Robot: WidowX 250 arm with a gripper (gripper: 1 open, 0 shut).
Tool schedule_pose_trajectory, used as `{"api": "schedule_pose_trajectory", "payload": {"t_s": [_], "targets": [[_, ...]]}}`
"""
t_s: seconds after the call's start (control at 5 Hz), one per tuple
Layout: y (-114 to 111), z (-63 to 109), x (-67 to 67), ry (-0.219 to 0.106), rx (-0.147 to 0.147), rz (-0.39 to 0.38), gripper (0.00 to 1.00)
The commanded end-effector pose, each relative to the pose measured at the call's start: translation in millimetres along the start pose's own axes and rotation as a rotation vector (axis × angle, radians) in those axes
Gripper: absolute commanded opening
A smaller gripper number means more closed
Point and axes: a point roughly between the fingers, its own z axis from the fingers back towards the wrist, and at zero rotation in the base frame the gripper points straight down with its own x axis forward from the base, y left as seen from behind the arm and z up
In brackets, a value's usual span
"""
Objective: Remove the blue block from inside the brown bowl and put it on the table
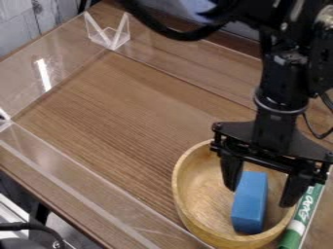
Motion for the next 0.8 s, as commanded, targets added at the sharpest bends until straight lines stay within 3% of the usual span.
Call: {"api": "schedule_pose_trajectory", "payload": {"t_s": [0.0, 0.6], "targets": [[-4.0, 7.3, 4.6, -0.043, -0.036, -0.005, 1.0], [-4.3, 3.9, 4.6, -0.067, -0.047, -0.013, 1.0]]}}
